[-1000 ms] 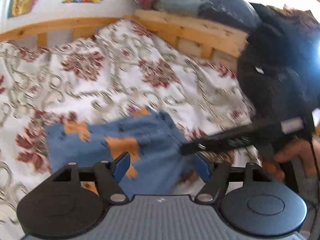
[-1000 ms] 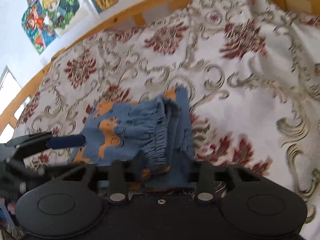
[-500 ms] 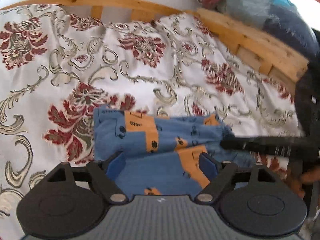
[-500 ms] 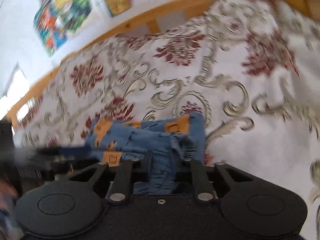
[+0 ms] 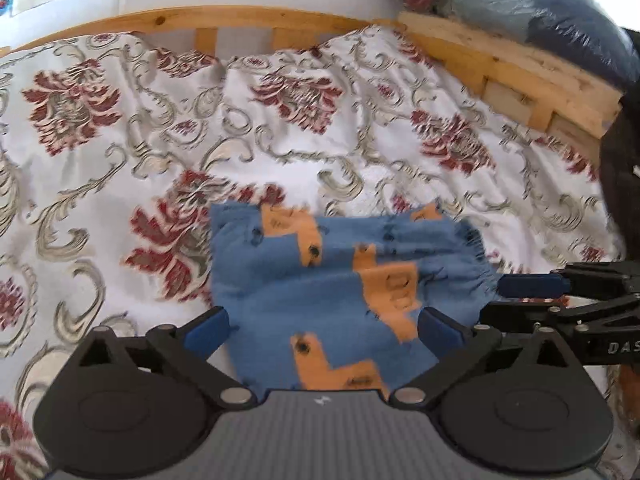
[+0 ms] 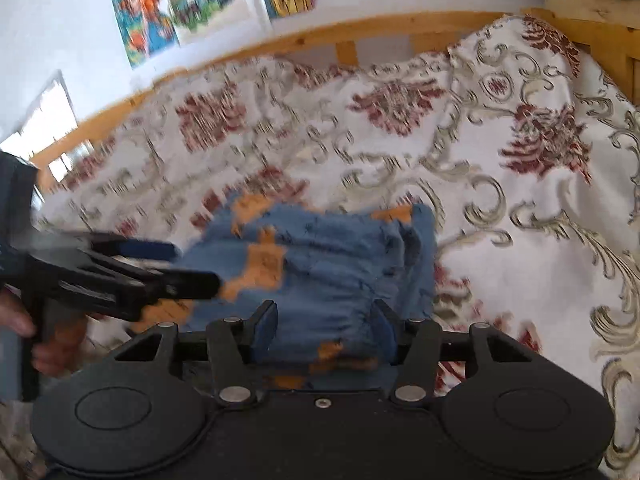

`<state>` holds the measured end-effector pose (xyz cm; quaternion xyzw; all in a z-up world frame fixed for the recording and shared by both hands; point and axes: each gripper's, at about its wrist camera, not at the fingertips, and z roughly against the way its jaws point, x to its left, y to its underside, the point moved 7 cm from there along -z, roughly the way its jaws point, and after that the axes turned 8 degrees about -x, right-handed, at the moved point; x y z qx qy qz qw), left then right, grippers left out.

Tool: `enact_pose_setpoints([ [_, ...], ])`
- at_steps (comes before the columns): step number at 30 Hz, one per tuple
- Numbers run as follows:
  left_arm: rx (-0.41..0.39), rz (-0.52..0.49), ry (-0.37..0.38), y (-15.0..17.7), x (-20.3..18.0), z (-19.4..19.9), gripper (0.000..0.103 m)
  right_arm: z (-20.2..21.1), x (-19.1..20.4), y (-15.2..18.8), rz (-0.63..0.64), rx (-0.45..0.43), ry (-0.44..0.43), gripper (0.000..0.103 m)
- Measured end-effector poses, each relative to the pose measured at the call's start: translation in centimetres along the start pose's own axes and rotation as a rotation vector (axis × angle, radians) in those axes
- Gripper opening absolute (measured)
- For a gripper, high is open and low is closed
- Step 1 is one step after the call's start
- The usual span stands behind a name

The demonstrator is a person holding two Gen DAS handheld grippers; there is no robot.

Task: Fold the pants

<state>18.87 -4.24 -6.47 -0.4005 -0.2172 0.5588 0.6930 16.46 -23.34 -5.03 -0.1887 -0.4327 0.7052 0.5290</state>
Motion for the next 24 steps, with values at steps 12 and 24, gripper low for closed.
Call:
enact_pose_setpoints([
  [12, 0.085, 0.027, -0.076, 4.4, 2.2, 1.9, 0.103, 0.4, -0.3, 2.4, 0.012, 0.099, 0.04, 0.088],
  [24, 0.115, -0.028, -0.14, 3.8, 5.0, 6.3, 0.103, 3.0, -3.7, 0.9, -0.098, 0.086, 0.076, 0.102],
])
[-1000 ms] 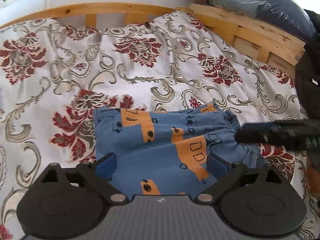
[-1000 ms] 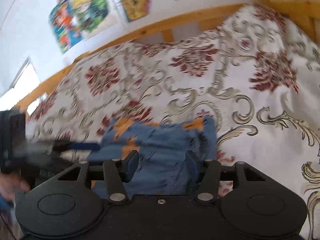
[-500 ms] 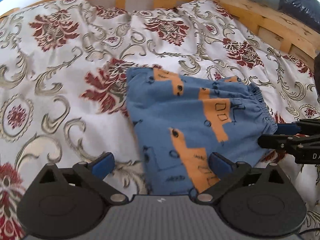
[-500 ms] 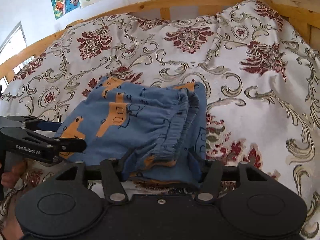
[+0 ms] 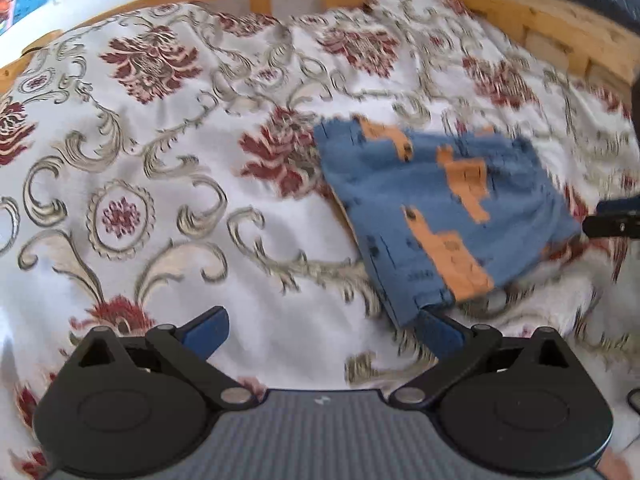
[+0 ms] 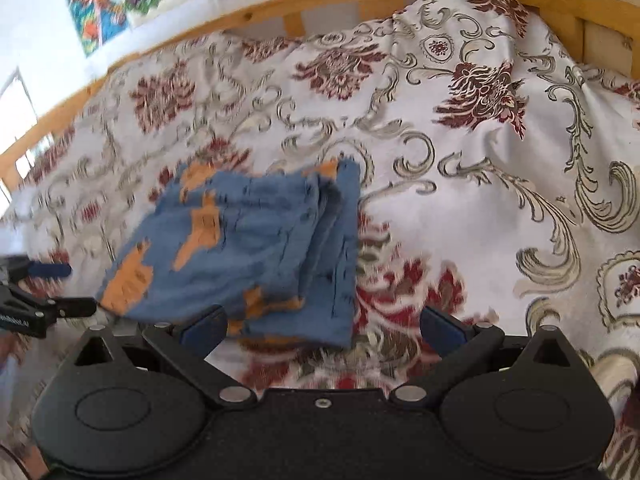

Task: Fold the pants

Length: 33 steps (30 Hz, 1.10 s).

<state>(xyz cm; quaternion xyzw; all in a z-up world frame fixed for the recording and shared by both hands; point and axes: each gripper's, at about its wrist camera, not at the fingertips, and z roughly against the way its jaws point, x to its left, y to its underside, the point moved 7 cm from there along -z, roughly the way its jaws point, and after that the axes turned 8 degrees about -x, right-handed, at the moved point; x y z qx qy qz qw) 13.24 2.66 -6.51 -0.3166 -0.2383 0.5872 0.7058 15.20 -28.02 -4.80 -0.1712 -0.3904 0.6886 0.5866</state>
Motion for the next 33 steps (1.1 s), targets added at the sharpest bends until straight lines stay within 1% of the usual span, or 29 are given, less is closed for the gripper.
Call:
enact_pose_setpoints([
  [3, -0.029, 0.037, 0.03, -2.0, 0.0, -0.5, 0.103, -0.7, -0.7, -1.5, -0.087, 0.002, -0.055, 0.102],
  [5, -0.029, 0.052, 0.034, -3.3, -0.2, -1.5, 0.103, -1.4, -1.1, -2.6, -0.134, 0.011, -0.083, 0.102],
  [8, -0.03, 0.087, 0.05, -5.3, -0.5, -2.9, 0.103, -2.2, -1.3, -3.9, -0.149, 0.009, -0.096, 0.102],
  [11, -0.036, 0.118, 0.07, -6.2, -0.4, -4.1, 0.103, -3.0, -1.2, -4.8, -0.152, -0.005, -0.103, 0.102],
  [12, -0.03, 0.121, 0.074, -6.3, -0.5, -4.6, 0.103, -3.4, -1.2, -4.9, -0.148, -0.007, -0.103, 0.097],
  [13, -0.023, 0.121, 0.073, -6.4, -0.5, -5.1, 0.103, -3.7, -1.2, -5.0, -0.141, -0.004, -0.1, 0.089],
  [14, -0.015, 0.119, 0.069, -6.3, -0.5, -5.5, 0.103, -4.0, -1.0, -5.1, -0.128, 0.002, -0.091, 0.085],
  [15, -0.01, 0.118, 0.062, -6.2, -0.6, -5.9, 0.103, -4.2, -0.9, -5.1, -0.115, 0.003, -0.079, 0.078],
  [16, -0.007, 0.121, 0.056, -6.1, -0.6, -6.1, 0.103, -4.2, -0.6, -5.0, -0.098, -0.003, -0.068, 0.076],
  [19, 0.004, 0.139, 0.06, -5.4, -0.9, -6.6, 0.103, -4.4, 0.2, -4.4, -0.079, -0.002, -0.077, 0.076],
  [21, 0.016, 0.139, 0.062, -5.0, -1.0, -7.0, 0.103, -4.9, 0.1, -4.1, -0.075, 0.005, -0.046, 0.077],
  [23, 0.029, 0.131, 0.056, -4.7, -1.1, -7.3, 0.103, -5.4, -0.7, -3.8, -0.108, 0.016, -0.029, 0.078],
  [25, 0.032, 0.127, 0.052, -4.5, -1.1, -7.3, 0.103, -5.7, -1.4, -3.6, -0.163, 0.031, -0.058, 0.085],
  [27, 0.035, 0.128, 0.053, -4.2, -1.2, -7.3, 0.103, -6.1, -1.8, -3.2, -0.186, 0.069, -0.094, 0.087],
  [30, 0.043, 0.15, 0.049, -3.9, -1.1, -7.4, 0.103, -6.2, -2.0, -3.0, -0.183, 0.073, -0.11, 0.086],
  [33, 0.05, 0.168, 0.042, -3.8, -1.1, -7.4, 0.103, -6.1, -1.8, -2.9, -0.167, 0.065, -0.085, 0.078],
])
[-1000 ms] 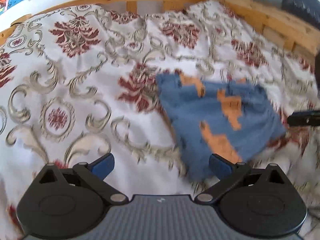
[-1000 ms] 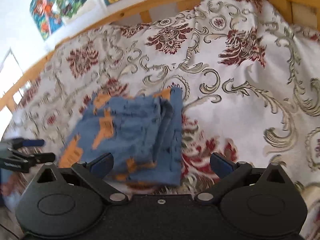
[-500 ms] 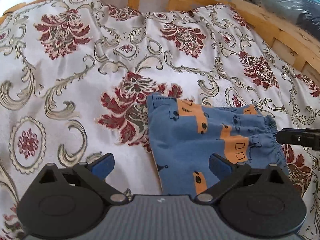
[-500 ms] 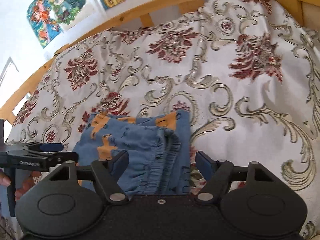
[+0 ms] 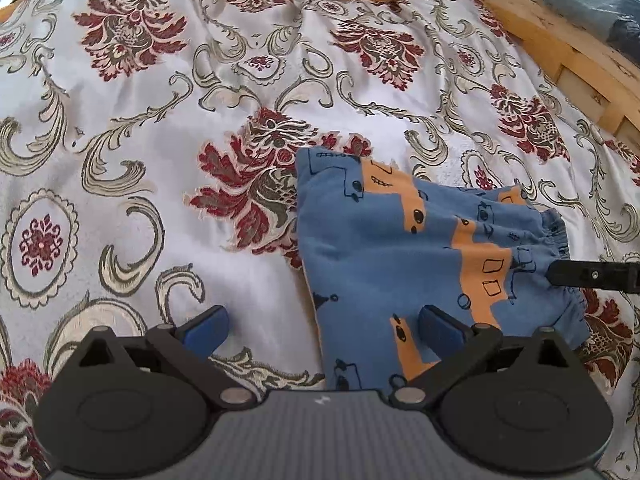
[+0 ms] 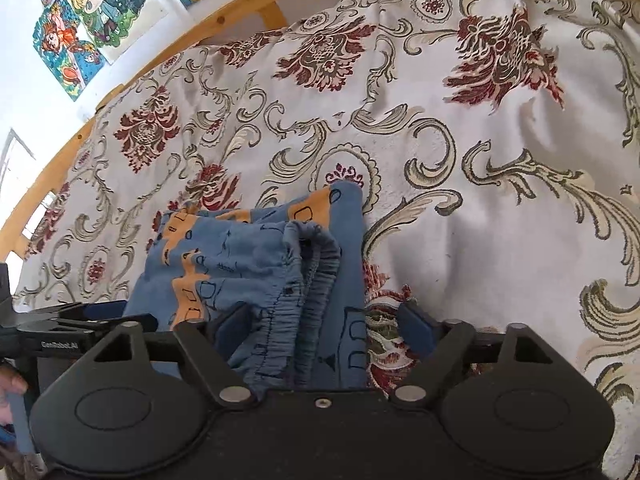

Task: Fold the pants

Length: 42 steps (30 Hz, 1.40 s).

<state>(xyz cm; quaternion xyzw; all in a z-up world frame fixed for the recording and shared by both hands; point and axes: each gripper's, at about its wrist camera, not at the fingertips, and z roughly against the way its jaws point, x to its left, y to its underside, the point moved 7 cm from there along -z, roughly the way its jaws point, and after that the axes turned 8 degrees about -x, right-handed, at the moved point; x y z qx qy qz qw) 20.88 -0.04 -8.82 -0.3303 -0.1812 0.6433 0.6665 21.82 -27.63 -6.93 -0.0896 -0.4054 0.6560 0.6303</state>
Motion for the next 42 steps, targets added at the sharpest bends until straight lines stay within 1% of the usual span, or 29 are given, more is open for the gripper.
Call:
enact_pose_setpoints([
  [1, 0.001, 0.0, -0.002, 0.0, 0.0, 0.0, 0.103, 0.1, 0.1, 0.1, 0.01, -0.004, 0.005, 0.073],
  [2, 0.002, 0.001, -0.005, 0.0, 0.0, 0.0, 0.103, 0.1, 0.2, 0.3, 0.013, -0.008, 0.003, 0.07],
  [4, 0.007, 0.006, -0.009, 0.0, 0.0, 0.0, 0.103, 0.2, 0.2, 0.6, -0.005, -0.011, -0.008, 0.056],
  [7, 0.013, 0.014, -0.015, 0.1, -0.1, 0.1, 0.103, 0.3, 0.3, 1.1, -0.038, -0.02, -0.022, 0.046],
  [9, 0.015, 0.017, -0.02, 0.2, -0.1, 0.2, 0.103, 0.4, 0.3, 1.2, -0.051, -0.03, -0.031, 0.044],
  [15, 0.023, 0.044, -0.025, 0.4, 0.0, 0.4, 0.102, 0.4, 0.1, 1.3, -0.069, -0.045, -0.049, 0.044],
  [17, 0.021, 0.048, -0.02, 0.5, 0.0, 0.5, 0.099, 0.4, 0.1, 1.3, -0.071, -0.05, -0.052, 0.044],
  [19, 0.017, 0.054, -0.009, 0.5, -0.2, 0.8, 0.091, 0.4, 0.0, 1.4, -0.073, -0.053, -0.054, 0.044],
  [20, 0.016, 0.059, -0.004, 0.5, -0.2, 1.0, 0.089, 0.4, 0.0, 1.4, -0.075, -0.055, -0.056, 0.044],
  [22, 0.012, 0.071, 0.011, 0.5, -0.5, 1.3, 0.078, 0.5, 0.0, 1.5, -0.079, -0.059, -0.058, 0.044],
  [23, 0.009, 0.076, 0.021, 0.5, -0.6, 1.4, 0.074, 0.5, -0.1, 1.5, -0.08, -0.061, -0.059, 0.044],
  [25, 0.005, 0.087, 0.047, 0.5, -0.7, 1.7, 0.06, 0.6, 0.0, 1.5, -0.079, -0.064, -0.061, 0.044],
  [26, 0.003, 0.091, 0.056, 0.5, -0.8, 1.8, 0.056, 0.6, 0.0, 1.5, -0.078, -0.066, -0.062, 0.044],
  [28, -0.001, 0.098, 0.07, 0.6, -0.9, 1.9, 0.043, 0.7, 0.1, 1.5, -0.078, -0.069, -0.069, 0.039],
  [29, -0.004, 0.099, 0.071, 0.6, -0.9, 2.0, 0.04, 0.7, 0.1, 1.5, -0.08, -0.071, -0.073, 0.038],
  [30, -0.008, 0.096, 0.076, 0.5, -1.0, 2.1, 0.033, 0.7, 0.2, 1.5, -0.08, -0.071, -0.075, 0.036],
  [31, -0.011, 0.094, 0.084, 0.5, -1.1, 2.1, 0.029, 0.7, 0.3, 1.5, -0.076, -0.073, -0.076, 0.034],
  [34, -0.017, 0.086, 0.071, 0.5, -1.2, 2.3, 0.023, 0.9, 0.6, 1.5, -0.061, -0.086, -0.076, 0.031],
  [38, -0.018, 0.075, 0.039, 0.5, -1.6, 2.5, 0.021, 1.4, 1.2, 1.5, -0.026, -0.106, -0.057, 0.028],
  [42, -0.025, 0.022, -0.012, 0.4, -2.5, 3.0, 0.015, 2.1, 2.6, 1.5, 0.084, -0.134, -0.01, 0.025],
])
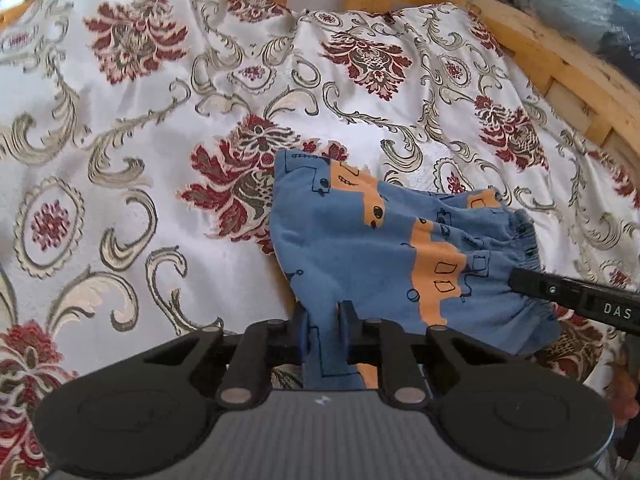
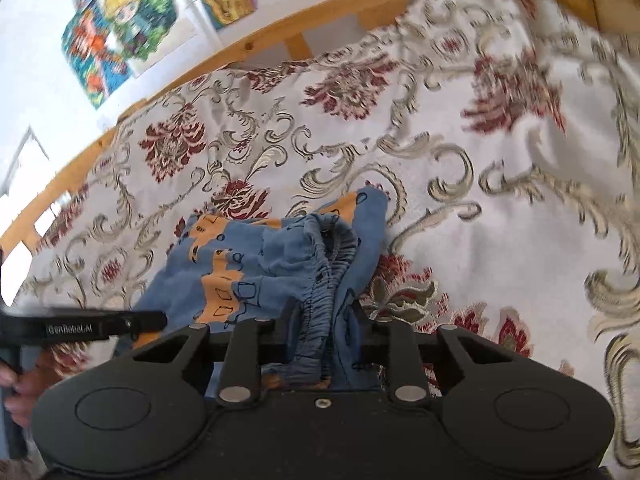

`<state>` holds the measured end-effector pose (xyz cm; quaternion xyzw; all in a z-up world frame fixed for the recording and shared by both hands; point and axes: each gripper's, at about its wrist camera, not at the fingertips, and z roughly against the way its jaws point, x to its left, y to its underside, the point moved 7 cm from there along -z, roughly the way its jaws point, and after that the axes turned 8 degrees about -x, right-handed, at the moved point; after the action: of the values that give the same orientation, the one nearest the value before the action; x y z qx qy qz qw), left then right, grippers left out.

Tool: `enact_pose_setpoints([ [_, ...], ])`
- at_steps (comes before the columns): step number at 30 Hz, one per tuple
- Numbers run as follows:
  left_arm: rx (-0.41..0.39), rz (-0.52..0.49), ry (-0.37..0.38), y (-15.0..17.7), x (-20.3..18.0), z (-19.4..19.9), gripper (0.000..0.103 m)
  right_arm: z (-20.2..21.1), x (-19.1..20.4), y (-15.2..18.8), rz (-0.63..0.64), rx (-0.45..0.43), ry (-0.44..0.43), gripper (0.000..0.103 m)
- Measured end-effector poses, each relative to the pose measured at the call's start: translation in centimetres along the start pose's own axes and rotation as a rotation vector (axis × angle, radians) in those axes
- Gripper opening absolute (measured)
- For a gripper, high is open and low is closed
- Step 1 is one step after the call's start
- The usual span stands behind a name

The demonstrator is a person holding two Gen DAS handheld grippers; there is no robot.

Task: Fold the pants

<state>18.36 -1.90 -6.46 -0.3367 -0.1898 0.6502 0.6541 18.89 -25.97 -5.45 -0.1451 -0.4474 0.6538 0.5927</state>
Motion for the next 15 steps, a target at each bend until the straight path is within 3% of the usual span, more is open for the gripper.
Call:
enact_pose_setpoints([
  [6, 0.011, -0.072, -0.052, 0.0, -1.2, 0.4, 0.016, 1.0, 1.2, 0.2, 0.078, -0.037, 0.042, 0.022],
  [15, 0.038, -0.027, -0.041, 0.3, -0.3, -0.2, 0.032, 1.0, 0.4, 0.4, 0.013, -0.026, 0.032, 0.022],
])
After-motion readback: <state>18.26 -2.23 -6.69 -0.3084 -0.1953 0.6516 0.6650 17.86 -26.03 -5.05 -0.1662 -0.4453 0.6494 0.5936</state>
